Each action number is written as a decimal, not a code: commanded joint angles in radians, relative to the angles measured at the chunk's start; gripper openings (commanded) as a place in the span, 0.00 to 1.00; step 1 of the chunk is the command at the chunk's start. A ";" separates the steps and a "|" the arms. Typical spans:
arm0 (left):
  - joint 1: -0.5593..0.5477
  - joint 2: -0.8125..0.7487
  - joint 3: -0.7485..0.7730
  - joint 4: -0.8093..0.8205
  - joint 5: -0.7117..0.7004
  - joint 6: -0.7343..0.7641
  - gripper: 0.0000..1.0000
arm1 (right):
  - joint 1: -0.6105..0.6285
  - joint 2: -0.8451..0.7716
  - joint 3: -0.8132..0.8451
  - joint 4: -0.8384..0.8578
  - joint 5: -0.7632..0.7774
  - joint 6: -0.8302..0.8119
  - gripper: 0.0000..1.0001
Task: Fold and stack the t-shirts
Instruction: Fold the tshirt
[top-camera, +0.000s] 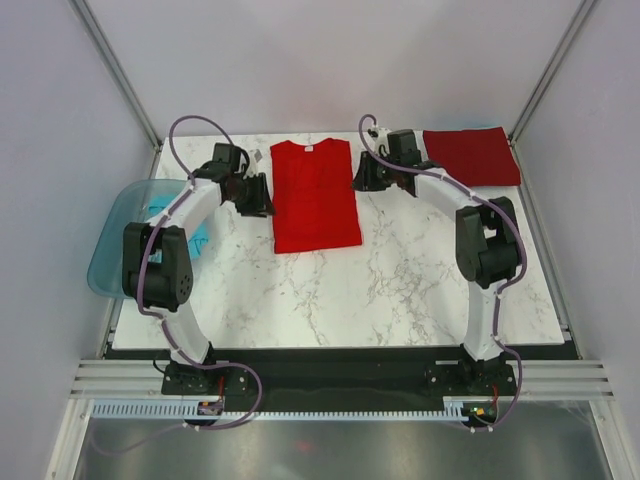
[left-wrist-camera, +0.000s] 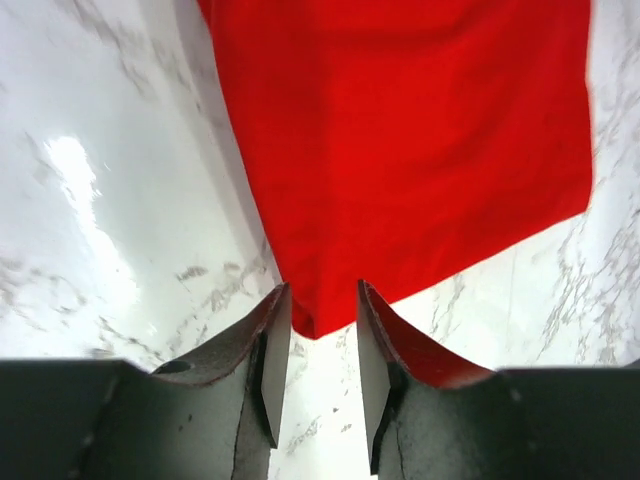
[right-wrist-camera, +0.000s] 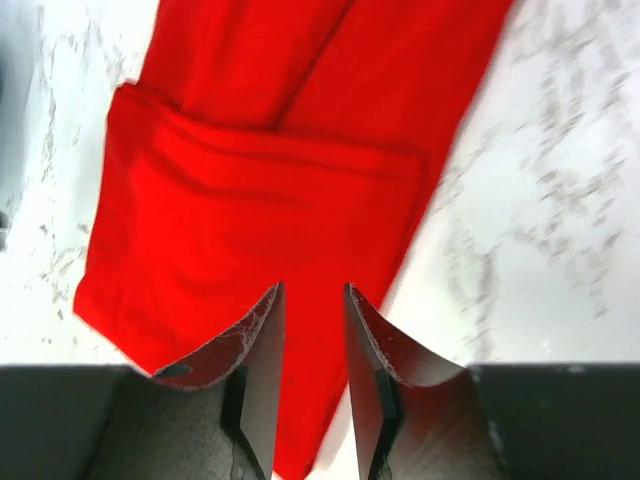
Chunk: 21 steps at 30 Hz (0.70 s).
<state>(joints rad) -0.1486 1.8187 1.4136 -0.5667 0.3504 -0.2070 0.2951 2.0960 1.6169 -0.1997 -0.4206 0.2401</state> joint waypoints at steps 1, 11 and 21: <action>-0.002 -0.013 -0.109 0.001 0.073 -0.074 0.39 | 0.119 -0.109 -0.086 -0.004 0.109 0.033 0.36; -0.014 -0.021 -0.289 0.105 0.133 -0.143 0.30 | 0.213 -0.149 -0.255 0.019 0.192 0.123 0.33; -0.017 -0.061 -0.344 0.077 0.033 -0.164 0.29 | 0.213 -0.185 -0.319 0.008 0.181 0.096 0.34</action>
<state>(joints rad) -0.1635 1.8168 1.0683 -0.4980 0.4267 -0.3378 0.5022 1.9720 1.2980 -0.2020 -0.2451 0.3374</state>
